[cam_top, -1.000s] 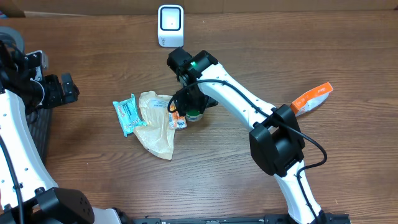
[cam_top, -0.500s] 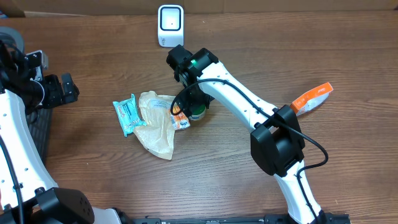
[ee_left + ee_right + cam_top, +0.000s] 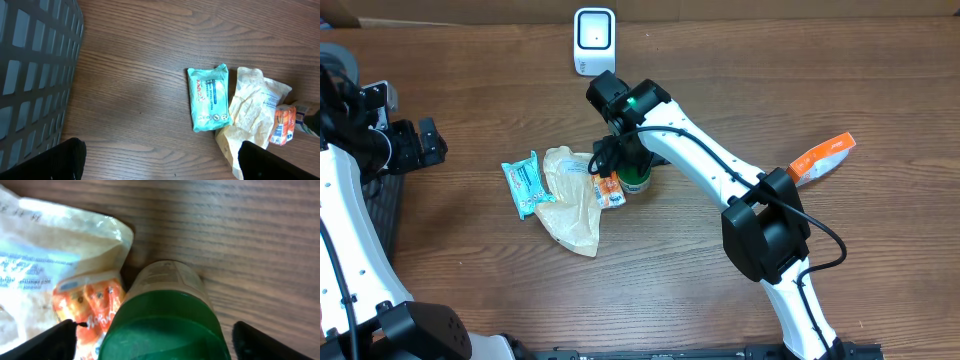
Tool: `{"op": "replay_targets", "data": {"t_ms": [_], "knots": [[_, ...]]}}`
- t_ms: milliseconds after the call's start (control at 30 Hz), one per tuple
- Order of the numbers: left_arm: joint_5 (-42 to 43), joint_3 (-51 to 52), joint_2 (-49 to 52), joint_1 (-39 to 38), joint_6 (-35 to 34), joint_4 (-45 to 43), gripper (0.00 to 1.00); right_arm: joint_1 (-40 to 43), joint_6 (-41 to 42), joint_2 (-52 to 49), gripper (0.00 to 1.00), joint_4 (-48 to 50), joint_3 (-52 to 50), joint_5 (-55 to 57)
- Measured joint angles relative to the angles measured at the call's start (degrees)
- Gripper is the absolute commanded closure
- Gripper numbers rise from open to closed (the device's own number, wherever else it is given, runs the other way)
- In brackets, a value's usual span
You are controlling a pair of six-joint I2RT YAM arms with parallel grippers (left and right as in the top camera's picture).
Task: Scan the item barcode
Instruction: 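Reach the right gripper to the green-lidded jar and grasp it, then lift the jar and carry it toward the scanner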
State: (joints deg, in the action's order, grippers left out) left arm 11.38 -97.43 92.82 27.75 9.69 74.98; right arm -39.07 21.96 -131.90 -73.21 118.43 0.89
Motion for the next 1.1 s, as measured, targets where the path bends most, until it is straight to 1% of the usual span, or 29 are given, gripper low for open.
{"op": "replay_targets", "data": {"t_ms": [167,267,367,500,600,700,800,933,1100], "knots": [[0.00,0.00,0.00,0.00,0.00,0.00,0.00,0.04,3.08,0.00,0.38,0.26,-0.48,0.59],[0.00,0.00,0.00,0.00,0.00,0.00,0.00,0.07,3.63,0.00,0.48,0.22,-0.48,0.87],[0.00,0.00,0.00,0.00,-0.02,0.00,0.00,0.07,3.48,0.00,0.54,0.22,-0.48,1.14],[0.00,0.00,0.00,0.00,0.00,0.00,0.00,0.07,1.75,0.00,0.55,0.02,-0.48,1.27],[0.00,0.00,0.00,0.00,0.00,0.00,0.01,0.07,-2.73,0.00,0.55,-1.20,-0.24,1.22],[0.00,0.00,0.00,0.00,-0.02,0.00,0.01,0.07,-9.27,0.02,0.54,-3.02,0.31,1.05],[0.00,0.00,0.00,0.00,0.00,0.00,0.00,0.09,-18.16,0.44,0.54,-4.37,1.16,-1.16],[0.00,0.00,0.00,0.00,-0.02,0.00,0.00,0.09,-29.79,3.61,0.54,-4.76,1.38,-7.39],[0.00,0.00,0.00,0.00,-0.02,0.00,0.00,0.09,-39.54,10.49,0.54,-4.83,1.84,-17.64]]}}
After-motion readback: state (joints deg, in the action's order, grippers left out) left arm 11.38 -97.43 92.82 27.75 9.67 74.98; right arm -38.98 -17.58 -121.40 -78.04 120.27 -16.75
